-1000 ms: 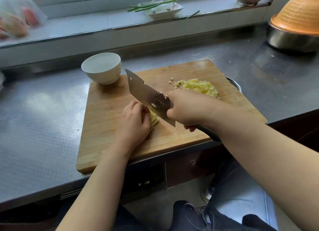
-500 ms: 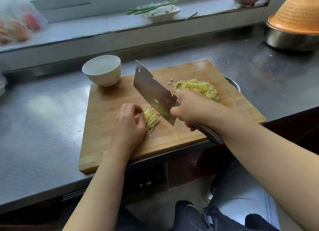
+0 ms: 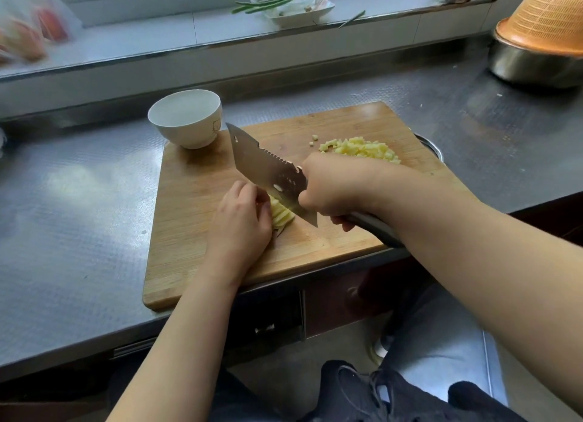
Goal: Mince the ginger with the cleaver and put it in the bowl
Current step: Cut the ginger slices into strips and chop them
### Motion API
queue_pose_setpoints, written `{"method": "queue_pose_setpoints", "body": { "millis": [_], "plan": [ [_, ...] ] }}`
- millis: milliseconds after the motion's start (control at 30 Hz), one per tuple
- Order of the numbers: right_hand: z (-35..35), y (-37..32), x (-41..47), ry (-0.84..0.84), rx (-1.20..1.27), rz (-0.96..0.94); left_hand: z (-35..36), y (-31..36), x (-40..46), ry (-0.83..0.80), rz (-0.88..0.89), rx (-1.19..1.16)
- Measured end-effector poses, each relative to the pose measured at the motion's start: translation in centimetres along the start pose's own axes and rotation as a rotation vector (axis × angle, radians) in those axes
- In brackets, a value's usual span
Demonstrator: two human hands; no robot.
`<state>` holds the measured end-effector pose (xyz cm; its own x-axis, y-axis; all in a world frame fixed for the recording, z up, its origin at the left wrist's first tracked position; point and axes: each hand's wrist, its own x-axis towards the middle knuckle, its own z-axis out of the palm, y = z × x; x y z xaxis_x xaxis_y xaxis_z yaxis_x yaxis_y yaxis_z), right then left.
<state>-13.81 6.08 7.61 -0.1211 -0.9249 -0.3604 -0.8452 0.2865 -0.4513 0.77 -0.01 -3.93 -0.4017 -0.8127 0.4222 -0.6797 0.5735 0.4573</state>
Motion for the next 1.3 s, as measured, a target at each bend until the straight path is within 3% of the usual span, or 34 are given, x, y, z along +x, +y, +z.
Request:
{"method": "queue_pose_setpoints", "body": {
  "millis": [200,367,533,700,933,1300],
  "plan": [
    [2.4,0.6,0.1,0.081,-0.039,0.008,0.0,0.0,-0.1,0.006,0.013,0.007],
    [2.2,2.4,0.2,0.127,0.174,0.039,-0.6,0.1,-0.1,0.012,-0.057,-0.14],
    [1.7,2.5,-1.1,0.184,0.154,-0.03,-0.9,-0.1,0.0,-0.021,-0.113,-0.191],
    [0.6,1.5,-1.8,0.133,0.088,-0.091,-0.9,0.2,-0.4,-0.038,-0.079,-0.164],
    [-0.4,1.8,-1.4,0.179,0.053,-0.038,-0.7,0.1,-1.0,-0.264,-0.014,0.024],
    [-0.2,1.2,-1.4,0.085,0.069,-0.043,-1.3,0.1,-1.1,-0.197,-0.025,-0.11]
  ]
}}
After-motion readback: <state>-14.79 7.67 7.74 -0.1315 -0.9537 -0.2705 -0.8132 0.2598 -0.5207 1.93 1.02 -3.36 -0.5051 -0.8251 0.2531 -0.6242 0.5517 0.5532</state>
